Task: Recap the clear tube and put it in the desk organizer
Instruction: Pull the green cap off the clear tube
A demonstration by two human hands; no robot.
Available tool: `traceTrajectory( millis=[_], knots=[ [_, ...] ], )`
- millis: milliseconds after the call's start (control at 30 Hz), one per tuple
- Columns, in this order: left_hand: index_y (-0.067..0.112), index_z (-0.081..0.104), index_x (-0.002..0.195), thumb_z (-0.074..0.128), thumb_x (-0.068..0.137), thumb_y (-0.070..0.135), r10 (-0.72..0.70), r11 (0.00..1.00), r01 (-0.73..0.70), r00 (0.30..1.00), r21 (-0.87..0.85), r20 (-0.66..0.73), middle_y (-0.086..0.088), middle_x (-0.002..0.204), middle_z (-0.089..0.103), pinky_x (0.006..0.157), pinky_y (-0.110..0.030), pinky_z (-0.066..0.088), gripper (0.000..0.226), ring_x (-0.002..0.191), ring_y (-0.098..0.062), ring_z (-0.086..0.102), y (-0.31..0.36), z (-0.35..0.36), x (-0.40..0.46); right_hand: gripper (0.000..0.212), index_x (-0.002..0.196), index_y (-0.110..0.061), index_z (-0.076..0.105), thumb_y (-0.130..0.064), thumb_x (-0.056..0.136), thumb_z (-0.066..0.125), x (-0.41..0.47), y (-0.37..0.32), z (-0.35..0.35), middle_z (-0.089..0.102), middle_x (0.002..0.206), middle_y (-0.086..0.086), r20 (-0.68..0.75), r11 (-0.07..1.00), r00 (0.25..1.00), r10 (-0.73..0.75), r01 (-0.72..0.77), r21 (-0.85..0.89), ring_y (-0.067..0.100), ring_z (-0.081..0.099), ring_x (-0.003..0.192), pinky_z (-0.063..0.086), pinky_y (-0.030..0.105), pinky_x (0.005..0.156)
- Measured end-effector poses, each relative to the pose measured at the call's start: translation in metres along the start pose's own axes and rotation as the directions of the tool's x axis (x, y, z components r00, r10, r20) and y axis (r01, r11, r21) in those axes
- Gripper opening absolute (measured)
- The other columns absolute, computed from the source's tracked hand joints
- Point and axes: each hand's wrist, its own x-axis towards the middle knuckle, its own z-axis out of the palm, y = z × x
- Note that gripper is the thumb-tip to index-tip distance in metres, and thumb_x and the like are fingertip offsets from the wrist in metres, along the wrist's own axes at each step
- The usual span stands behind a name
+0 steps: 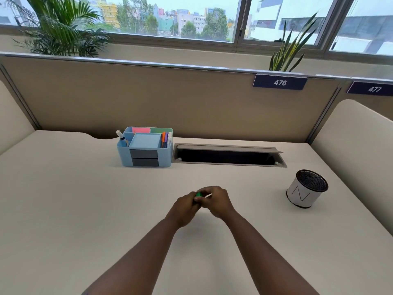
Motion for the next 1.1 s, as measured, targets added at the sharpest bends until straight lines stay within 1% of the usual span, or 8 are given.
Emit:
traceTrajectory(
  millis=[100,300,567,667,767,867,1033,1100],
  knots=[
    [0.004,0.052,0.105,0.041,0.096,0.022,-0.004,0.999,0.003,1.0,-0.044,-0.018,-0.018,0.109,0.064,0.073,-0.031,0.04,0.023,0.095,-0.03,0.058,0.003,0.002,-0.001,0.02,0.096,-0.002,0.069,-0.013,0.079,0.067,0.0,-0.005,-0.006,0.072,0.098,0.02,0.041,1.0,0.999,-0.007,0.006,0.03,0.031,0.067,0.089,0.055,0.033,0.082],
    [0.009,0.051,0.102,0.041,0.095,0.028,0.043,0.999,-0.045,0.998,-0.025,-0.053,-0.015,0.101,0.068,0.073,-0.038,0.046,0.022,0.088,-0.031,0.061,0.009,0.001,-0.003,0.021,0.098,-0.002,0.07,-0.013,0.081,0.066,0.002,-0.007,-0.017,0.071,0.098,0.023,0.107,0.997,0.994,0.004,-0.012,0.07,0.03,0.069,0.088,0.057,0.033,0.082],
    [0.014,0.052,0.097,0.045,0.093,0.026,0.069,0.995,-0.076,0.992,-0.067,-0.102,-0.013,0.086,0.067,0.064,-0.032,0.039,0.014,0.071,-0.022,0.053,0.008,0.0,-0.004,0.022,0.099,0.0,0.069,-0.011,0.081,0.065,0.003,-0.009,-0.022,0.07,0.099,0.025,0.127,0.992,0.992,0.007,-0.023,0.126,0.028,0.067,0.085,0.057,0.034,0.083],
    [0.022,0.048,0.091,0.045,0.094,0.023,0.062,0.988,-0.076,0.993,-0.138,-0.098,-0.005,0.076,0.06,0.061,-0.029,0.036,0.004,0.066,-0.019,0.05,0.007,0.001,-0.006,0.021,0.098,0.001,0.069,-0.01,0.081,0.066,0.004,-0.013,-0.025,0.07,0.099,0.023,0.149,0.992,0.989,-0.004,-0.015,0.128,0.024,0.065,0.081,0.058,0.028,0.076],
    [0.021,0.041,0.087,0.046,0.094,0.021,0.043,0.974,-0.058,0.996,-0.22,-0.076,0.001,0.07,0.053,0.058,-0.026,0.034,0.009,0.062,-0.012,0.045,0.009,0.0,-0.005,0.024,0.1,0.002,0.067,-0.005,0.077,0.069,0.003,-0.016,-0.026,0.067,0.097,0.022,0.141,0.973,0.99,0.017,-0.049,0.226,0.023,0.063,0.081,0.058,0.017,0.063],
    [0.014,0.037,0.089,0.048,0.093,0.02,0.005,0.967,-0.022,0.998,-0.254,-0.067,0.006,0.066,0.044,0.058,-0.024,0.033,0.013,0.06,-0.008,0.04,0.009,-0.002,-0.003,0.024,0.101,0.003,0.063,0.0,0.078,0.067,0.0,-0.012,-0.028,0.061,0.093,0.016,0.129,0.908,0.989,0.065,-0.113,0.404,0.025,0.061,0.085,0.058,0.027,0.071],
    [0.012,0.035,0.096,0.044,0.095,0.014,-0.026,0.954,-0.002,0.996,-0.3,-0.089,0.001,0.083,0.049,0.08,-0.037,0.045,0.009,0.078,-0.018,0.049,0.009,-0.002,-0.003,0.034,0.114,0.003,0.057,0.005,0.08,0.062,-0.006,0.008,-0.029,0.057,0.104,0.016,0.087,0.81,0.983,0.163,-0.184,0.557,0.023,0.061,0.087,0.055,0.029,0.083],
    [0.013,0.038,0.096,0.045,0.094,0.015,-0.026,0.954,-0.008,0.994,-0.3,-0.11,-0.001,0.089,0.051,0.075,-0.03,0.044,0.008,0.08,-0.018,0.05,0.007,-0.001,-0.003,0.032,0.112,0.003,0.059,0.005,0.081,0.061,-0.01,0.017,-0.028,0.058,0.106,0.016,0.078,0.815,0.979,0.189,-0.2,0.544,0.023,0.059,0.09,0.056,0.024,0.08]
  ],
)
